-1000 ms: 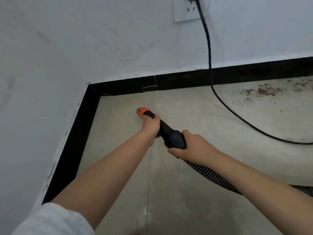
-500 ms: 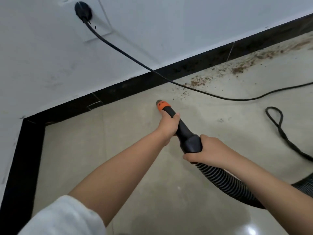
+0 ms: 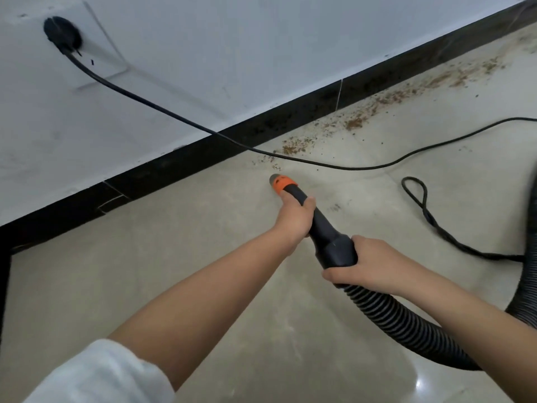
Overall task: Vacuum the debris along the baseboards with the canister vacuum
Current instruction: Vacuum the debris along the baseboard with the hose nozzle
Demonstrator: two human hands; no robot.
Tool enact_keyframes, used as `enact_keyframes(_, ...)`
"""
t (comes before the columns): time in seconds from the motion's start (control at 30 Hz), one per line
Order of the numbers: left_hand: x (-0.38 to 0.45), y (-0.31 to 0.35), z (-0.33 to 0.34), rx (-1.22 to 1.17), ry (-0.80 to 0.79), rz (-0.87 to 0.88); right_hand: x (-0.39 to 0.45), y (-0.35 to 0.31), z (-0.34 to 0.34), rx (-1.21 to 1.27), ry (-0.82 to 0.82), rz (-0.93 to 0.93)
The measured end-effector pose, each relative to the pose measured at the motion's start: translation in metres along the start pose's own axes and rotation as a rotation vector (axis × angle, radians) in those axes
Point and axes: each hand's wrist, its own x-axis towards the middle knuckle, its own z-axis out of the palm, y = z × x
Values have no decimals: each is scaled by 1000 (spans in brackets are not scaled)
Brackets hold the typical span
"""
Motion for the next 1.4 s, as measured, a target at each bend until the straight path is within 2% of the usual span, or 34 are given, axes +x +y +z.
enact_keyframes(0.2, 14, 9, 12, 12, -56, 19, 2, 3, -8, 18, 80, 43)
enact_keyframes(0.57, 41, 10, -35, -15, 131, -20, 57, -25, -3, -16, -26, -76)
enact_keyframes(1.07, 59, 14, -57, -9, 190, -22, 80, -39, 15, 9, 18, -101)
enact_keyframes(1.4, 47, 21, -12, 45, 63, 59, 47, -9, -12, 68, 13, -29)
